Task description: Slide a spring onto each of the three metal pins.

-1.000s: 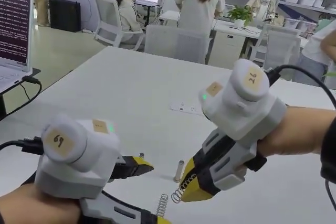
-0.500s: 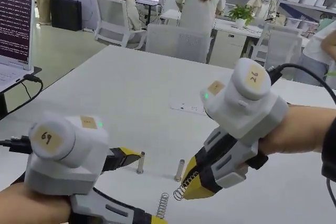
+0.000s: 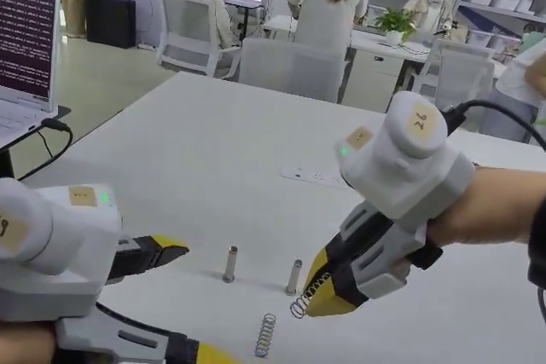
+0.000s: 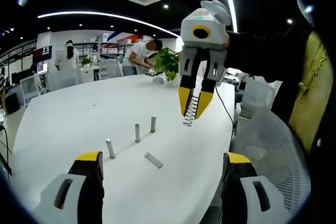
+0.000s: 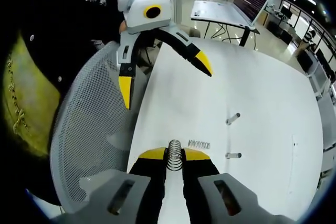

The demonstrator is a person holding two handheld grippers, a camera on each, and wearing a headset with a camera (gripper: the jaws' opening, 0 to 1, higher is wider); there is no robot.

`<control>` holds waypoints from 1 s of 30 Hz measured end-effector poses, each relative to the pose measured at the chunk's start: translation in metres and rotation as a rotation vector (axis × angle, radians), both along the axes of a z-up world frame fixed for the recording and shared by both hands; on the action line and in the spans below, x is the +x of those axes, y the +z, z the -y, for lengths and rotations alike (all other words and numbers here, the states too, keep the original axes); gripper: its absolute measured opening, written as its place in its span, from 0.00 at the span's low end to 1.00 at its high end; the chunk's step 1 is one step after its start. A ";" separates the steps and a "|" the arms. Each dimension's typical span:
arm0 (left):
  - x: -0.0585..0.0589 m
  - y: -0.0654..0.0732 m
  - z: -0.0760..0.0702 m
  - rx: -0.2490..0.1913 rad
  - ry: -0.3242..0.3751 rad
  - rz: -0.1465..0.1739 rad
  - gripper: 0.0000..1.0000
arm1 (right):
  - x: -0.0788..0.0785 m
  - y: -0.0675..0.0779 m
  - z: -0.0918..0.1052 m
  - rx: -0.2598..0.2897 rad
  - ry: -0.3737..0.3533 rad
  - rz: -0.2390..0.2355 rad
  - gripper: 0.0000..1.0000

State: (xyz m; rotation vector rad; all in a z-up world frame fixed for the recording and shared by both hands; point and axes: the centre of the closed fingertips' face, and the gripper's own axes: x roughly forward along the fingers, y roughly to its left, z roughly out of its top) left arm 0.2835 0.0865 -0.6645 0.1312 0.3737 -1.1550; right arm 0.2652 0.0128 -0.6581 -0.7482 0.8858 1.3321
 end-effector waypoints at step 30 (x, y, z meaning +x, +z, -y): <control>0.000 -0.001 -0.007 -0.009 0.021 0.000 0.88 | 0.067 -0.003 0.024 -0.149 -0.037 0.047 0.08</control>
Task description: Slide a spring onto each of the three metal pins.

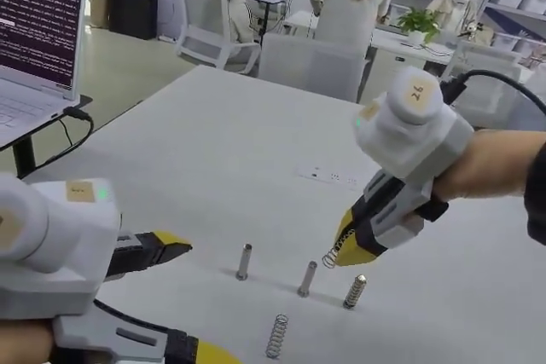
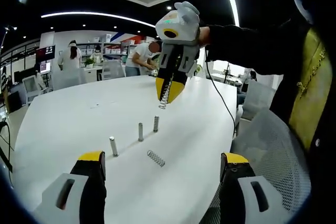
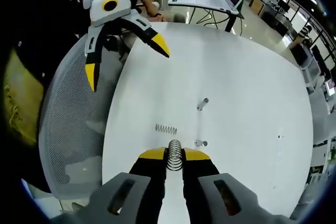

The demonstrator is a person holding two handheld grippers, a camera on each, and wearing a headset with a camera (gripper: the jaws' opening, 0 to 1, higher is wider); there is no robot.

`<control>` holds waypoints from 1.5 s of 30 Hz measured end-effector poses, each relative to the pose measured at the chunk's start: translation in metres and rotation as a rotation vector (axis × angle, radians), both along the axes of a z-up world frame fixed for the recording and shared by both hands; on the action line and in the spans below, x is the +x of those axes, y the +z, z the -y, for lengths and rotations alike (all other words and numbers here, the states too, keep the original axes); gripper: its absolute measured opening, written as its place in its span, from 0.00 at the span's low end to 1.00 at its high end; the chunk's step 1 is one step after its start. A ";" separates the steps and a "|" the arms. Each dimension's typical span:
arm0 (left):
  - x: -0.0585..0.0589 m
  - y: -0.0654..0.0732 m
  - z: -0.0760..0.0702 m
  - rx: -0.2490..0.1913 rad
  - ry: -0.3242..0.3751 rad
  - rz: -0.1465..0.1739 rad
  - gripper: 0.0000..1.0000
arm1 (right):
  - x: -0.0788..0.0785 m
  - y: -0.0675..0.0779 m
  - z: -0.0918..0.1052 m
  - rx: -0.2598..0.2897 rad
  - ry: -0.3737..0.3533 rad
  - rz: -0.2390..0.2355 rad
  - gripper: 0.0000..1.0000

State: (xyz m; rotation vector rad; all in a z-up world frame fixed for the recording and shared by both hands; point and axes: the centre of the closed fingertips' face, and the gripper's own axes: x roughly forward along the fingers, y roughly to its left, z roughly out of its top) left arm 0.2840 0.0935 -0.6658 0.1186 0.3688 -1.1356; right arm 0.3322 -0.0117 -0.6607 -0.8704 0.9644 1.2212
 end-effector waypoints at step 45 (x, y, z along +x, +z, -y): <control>0.012 -0.008 0.002 0.067 -0.018 0.068 0.86 | 0.053 -0.031 0.018 -0.124 -0.034 -0.018 0.08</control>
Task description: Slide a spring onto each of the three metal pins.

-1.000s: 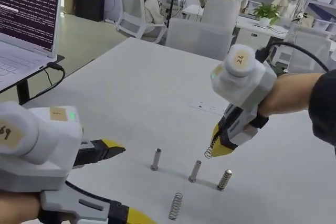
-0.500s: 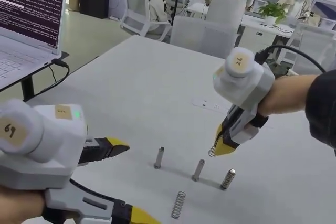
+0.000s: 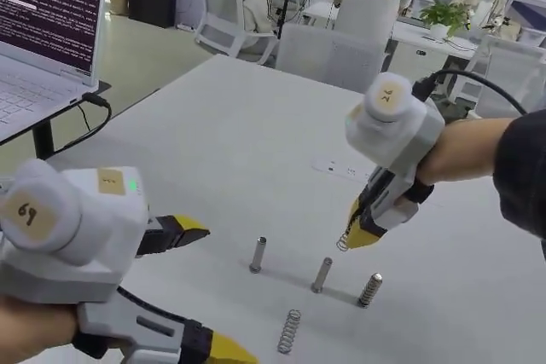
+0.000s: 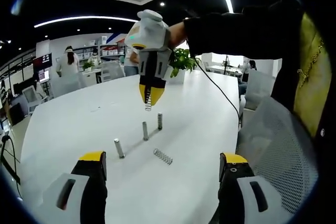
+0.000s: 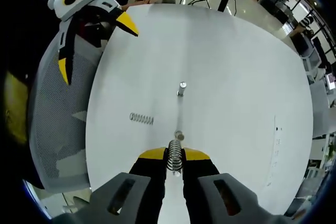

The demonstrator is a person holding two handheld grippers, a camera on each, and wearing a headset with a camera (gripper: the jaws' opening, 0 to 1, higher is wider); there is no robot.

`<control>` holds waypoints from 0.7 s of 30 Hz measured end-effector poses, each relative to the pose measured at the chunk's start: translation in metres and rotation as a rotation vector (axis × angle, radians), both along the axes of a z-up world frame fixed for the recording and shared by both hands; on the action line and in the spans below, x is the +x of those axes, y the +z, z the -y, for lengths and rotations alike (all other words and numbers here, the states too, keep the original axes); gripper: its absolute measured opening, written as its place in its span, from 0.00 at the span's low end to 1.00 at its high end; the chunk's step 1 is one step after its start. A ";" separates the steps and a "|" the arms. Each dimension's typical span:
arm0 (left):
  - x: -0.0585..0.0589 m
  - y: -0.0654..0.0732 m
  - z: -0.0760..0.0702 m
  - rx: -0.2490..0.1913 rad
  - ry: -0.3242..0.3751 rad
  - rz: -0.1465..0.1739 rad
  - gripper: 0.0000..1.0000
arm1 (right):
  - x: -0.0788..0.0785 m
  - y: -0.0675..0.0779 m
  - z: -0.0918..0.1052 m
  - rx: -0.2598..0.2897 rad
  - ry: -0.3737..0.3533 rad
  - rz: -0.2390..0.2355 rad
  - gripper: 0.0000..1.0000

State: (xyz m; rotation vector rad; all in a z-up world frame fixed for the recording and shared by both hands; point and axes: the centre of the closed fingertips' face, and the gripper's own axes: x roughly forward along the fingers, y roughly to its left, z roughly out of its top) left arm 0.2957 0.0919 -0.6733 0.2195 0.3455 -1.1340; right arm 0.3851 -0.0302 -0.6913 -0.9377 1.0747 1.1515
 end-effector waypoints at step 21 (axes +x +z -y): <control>0.016 -0.012 -0.005 0.034 0.020 0.005 0.84 | -0.005 -0.001 -0.005 -0.013 0.014 0.002 0.08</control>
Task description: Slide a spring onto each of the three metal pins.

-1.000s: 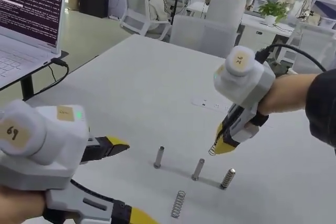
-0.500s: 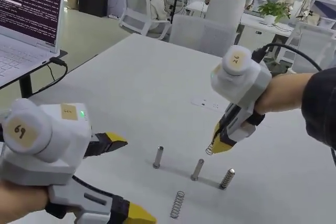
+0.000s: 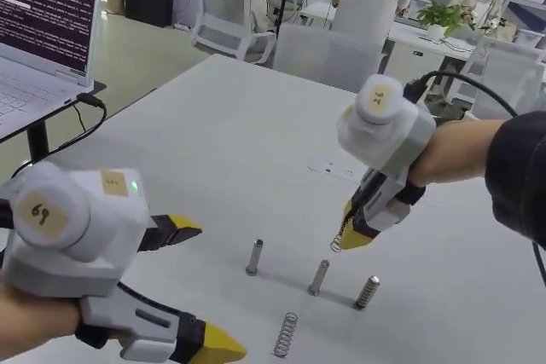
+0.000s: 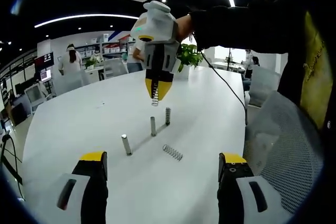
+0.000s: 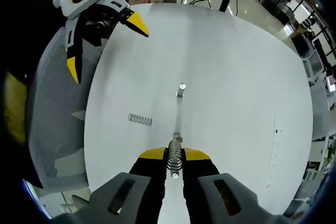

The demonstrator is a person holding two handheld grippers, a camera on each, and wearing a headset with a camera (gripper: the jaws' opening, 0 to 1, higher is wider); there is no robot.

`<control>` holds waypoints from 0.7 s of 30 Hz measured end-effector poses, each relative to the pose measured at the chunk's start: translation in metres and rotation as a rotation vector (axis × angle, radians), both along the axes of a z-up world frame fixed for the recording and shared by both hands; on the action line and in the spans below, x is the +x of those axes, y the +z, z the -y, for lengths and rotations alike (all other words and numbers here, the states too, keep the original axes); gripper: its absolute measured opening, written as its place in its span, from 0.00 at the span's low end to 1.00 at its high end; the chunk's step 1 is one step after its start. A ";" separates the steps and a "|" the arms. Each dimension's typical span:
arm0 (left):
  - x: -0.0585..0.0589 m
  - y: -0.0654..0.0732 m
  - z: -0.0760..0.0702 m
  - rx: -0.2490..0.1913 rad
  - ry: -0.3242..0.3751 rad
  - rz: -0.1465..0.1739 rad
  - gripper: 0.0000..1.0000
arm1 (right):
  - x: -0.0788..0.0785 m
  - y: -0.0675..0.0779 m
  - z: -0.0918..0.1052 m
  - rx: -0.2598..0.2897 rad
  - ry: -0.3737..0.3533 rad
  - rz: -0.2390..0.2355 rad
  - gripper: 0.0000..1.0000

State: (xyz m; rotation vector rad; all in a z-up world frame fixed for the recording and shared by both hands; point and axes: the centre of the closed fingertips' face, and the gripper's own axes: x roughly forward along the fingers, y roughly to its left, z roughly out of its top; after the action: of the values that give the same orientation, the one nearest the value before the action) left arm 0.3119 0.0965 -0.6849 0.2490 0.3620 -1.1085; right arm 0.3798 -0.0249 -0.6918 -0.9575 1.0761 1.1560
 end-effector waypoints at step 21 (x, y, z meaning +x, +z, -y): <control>0.006 -0.003 -0.001 0.012 0.003 0.012 0.83 | 0.004 -0.010 -0.002 -0.018 0.007 -0.011 0.08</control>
State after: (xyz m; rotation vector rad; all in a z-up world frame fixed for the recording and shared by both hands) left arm 0.3179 0.0973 -0.6875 0.2656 0.3580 -1.1020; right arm 0.3835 -0.0226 -0.7015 -0.9700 1.0944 1.1605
